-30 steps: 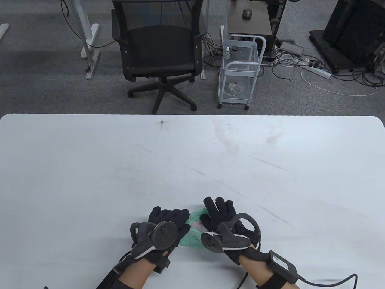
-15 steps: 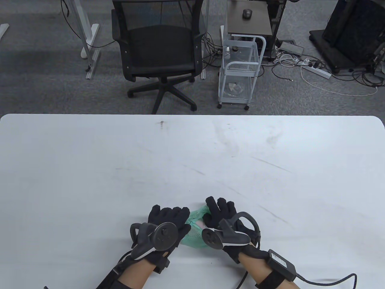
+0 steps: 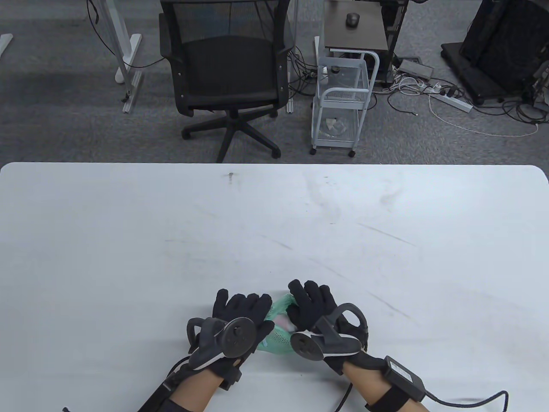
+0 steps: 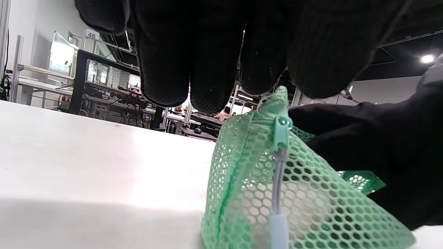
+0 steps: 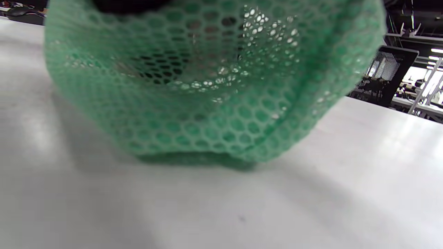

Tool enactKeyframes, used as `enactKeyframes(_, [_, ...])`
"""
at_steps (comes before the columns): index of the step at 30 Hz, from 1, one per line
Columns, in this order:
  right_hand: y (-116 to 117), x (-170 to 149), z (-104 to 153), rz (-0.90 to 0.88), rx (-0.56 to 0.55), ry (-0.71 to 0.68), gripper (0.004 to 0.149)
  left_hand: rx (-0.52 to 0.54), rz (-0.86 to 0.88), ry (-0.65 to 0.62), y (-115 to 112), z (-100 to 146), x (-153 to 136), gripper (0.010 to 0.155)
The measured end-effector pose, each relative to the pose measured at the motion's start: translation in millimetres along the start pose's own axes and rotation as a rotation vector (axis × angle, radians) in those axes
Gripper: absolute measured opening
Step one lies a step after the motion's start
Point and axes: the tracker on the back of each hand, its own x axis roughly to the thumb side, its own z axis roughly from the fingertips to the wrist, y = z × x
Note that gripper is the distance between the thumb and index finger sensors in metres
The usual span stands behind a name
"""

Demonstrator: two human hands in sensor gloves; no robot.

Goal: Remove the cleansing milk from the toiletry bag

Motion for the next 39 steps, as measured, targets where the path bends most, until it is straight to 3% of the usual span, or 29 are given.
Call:
enactKeyframes(18, [-30, 19, 13, 0.202, -0.187, -0.089, 0.064, 0.01, -0.019, 0.048, 0, -4, -8, 0.049])
enactKeyframes(39, [-63, -6, 35, 0.1, -0.34, 0.043, 0.063, 0.06, -0.035, 0.11, 6, -5, -19, 0.046])
